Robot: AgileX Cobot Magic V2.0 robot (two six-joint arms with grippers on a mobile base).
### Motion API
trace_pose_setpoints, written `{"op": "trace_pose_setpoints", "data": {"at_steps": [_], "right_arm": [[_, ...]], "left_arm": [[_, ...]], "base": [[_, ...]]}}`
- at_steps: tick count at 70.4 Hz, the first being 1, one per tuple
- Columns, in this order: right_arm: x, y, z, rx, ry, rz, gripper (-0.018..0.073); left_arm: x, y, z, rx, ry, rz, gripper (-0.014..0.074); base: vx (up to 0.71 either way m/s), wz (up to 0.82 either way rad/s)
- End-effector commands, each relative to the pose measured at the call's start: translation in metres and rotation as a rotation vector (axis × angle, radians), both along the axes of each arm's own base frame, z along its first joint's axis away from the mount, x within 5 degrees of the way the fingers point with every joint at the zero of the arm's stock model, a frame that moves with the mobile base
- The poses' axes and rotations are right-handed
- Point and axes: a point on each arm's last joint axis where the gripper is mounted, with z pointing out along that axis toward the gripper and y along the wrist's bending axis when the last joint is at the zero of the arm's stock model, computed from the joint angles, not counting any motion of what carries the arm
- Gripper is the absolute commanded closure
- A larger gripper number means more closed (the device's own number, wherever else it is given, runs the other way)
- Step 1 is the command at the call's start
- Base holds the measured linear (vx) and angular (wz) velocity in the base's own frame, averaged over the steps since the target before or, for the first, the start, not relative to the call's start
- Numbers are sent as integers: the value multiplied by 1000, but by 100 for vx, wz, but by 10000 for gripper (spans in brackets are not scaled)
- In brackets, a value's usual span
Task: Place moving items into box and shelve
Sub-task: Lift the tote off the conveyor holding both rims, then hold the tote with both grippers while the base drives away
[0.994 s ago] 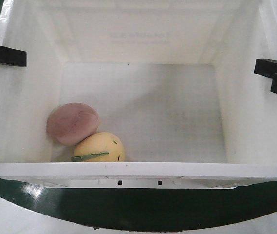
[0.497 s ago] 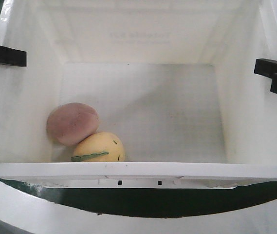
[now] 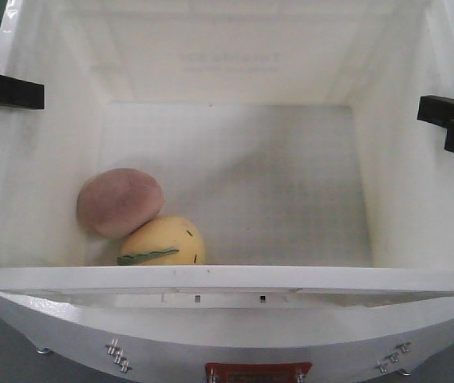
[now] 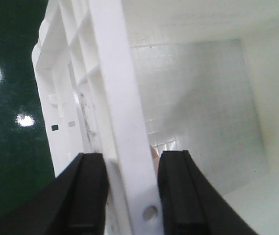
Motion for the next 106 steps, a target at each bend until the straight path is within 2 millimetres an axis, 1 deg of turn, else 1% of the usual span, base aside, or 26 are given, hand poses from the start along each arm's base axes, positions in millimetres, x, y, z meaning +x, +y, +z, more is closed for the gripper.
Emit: {"op": "trace_pose_setpoints", "data": {"at_steps": [1,61,85,106], "right_arm": [[-2,1,26,86,-139,-24,564],[-2,1,25,84,-129,-17,564],[-2,1,25,84,-126,-15,564],[-3,1,25,84,-129,-15,564]], "left_arm": [[-8,-8,32,-167,-153,-10,602],[-8,-8,32,-167,-154,-9,602],[-8,-8,32,-167,-153,-10,602],[-9,-8,33,-167,-153,-10,602]], "base": [[-12,1],[-18,22],[-28,35],[-27,51]]}}
